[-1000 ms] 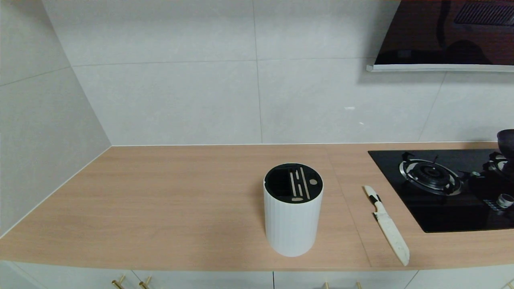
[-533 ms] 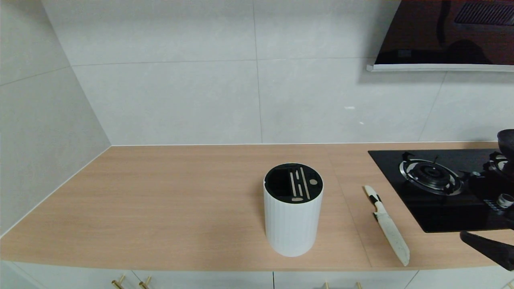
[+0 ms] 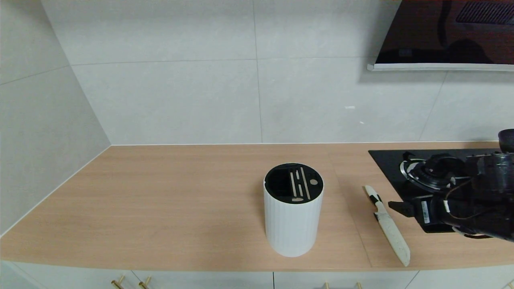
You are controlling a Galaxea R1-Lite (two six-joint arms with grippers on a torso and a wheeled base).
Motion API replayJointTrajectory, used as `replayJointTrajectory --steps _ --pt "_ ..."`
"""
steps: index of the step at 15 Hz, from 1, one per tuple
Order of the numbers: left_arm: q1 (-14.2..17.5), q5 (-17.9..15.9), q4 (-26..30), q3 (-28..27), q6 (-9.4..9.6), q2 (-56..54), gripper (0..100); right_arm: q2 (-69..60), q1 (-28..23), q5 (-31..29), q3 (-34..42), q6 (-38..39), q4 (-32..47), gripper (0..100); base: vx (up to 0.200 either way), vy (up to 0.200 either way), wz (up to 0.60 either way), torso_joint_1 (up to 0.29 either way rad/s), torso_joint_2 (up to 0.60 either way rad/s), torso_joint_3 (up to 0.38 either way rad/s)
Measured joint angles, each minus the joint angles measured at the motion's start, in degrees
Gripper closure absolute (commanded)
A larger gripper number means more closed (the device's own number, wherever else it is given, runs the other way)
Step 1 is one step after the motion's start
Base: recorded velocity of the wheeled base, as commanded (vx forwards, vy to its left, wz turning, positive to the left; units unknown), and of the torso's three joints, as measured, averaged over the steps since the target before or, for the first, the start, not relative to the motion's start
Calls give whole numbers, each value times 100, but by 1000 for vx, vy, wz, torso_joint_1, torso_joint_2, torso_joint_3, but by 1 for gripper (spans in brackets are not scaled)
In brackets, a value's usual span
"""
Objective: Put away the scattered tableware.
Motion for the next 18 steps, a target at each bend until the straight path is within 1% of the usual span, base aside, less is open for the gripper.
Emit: replayJointTrajectory --steps 3,9,12,18 --pt "0 -1 0 0 0 0 0 900 46 -96 -245 0 -391 0 0 0 0 0 0 0" --pt "0 0 0 0 -5 0 0 2089 11 -360 -332 106 -1297 0 0 0 0 0 0 0" --pt "0 0 0 0 -6 0 0 2608 5 -569 -472 327 -1573 0 0 0 0 0 0 0" --pt "0 -1 0 0 -5 0 0 3145 -113 -591 -627 410 -1860 0 0 0 0 0 0 0"
